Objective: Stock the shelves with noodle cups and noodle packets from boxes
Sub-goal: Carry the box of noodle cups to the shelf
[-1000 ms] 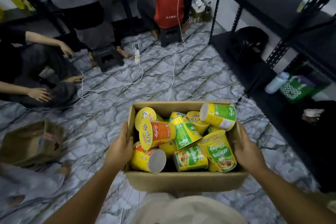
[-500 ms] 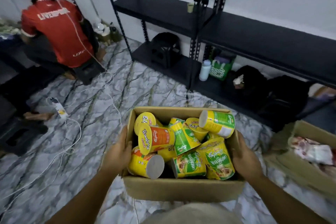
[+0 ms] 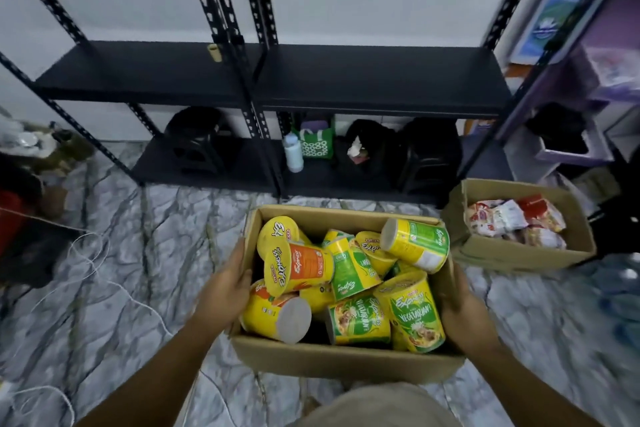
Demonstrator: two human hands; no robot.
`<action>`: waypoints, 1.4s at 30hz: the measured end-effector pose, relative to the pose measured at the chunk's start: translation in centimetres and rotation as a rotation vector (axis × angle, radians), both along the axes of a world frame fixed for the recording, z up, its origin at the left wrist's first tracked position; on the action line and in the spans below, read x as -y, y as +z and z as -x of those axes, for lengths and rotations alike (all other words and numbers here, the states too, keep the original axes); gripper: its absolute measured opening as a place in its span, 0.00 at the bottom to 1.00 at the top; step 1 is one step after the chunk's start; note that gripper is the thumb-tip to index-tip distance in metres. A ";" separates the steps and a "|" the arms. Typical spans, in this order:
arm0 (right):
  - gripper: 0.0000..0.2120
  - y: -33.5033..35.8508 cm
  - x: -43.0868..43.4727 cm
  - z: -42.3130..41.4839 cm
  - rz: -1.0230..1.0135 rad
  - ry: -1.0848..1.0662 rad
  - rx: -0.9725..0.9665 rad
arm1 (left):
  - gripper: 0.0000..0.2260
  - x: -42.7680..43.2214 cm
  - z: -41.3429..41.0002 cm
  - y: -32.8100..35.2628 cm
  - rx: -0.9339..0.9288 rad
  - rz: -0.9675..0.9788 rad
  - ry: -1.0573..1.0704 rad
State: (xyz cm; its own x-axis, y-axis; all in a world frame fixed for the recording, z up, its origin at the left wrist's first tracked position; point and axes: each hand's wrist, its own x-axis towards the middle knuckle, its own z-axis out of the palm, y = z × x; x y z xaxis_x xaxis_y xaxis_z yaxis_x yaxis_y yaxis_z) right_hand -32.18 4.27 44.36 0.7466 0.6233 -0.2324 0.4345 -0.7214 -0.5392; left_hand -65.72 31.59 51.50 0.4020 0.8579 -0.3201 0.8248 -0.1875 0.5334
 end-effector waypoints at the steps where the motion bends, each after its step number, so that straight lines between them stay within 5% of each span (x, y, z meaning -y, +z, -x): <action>1: 0.37 0.2 -0.2 -0.6 0.005 -0.016 -0.005 | 0.31 -0.6 -1.1 0.2 -0.005 0.001 -0.017; 12: 0.37 3.2 -5.4 -8.7 0.083 -0.090 -0.039 | 0.32 -7.2 -10.9 -1.1 0.017 0.002 -0.029; 26: 0.33 -0.3 -16.7 -16.5 0.293 -0.184 -0.096 | 0.27 -19.8 -20.7 -8.5 0.025 0.254 -0.004; 34: 0.32 -6.9 -20.5 -22.3 0.391 -0.135 -0.149 | 0.26 -23.3 -26.0 -15.4 -0.021 0.303 -0.004; 42: 0.30 -22.3 -23.7 -28.4 0.438 -0.094 -0.219 | 0.25 -24.1 -30.2 -29.3 -0.097 0.364 0.102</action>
State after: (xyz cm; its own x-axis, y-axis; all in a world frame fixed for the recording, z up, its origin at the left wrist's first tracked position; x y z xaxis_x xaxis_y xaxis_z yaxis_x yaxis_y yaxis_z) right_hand -3.74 27.98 22.08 0.6991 0.3644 -0.6152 0.2674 -0.9312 -0.2477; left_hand -35.56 55.66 22.21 0.2733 0.7151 -0.6434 0.8791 0.0859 0.4688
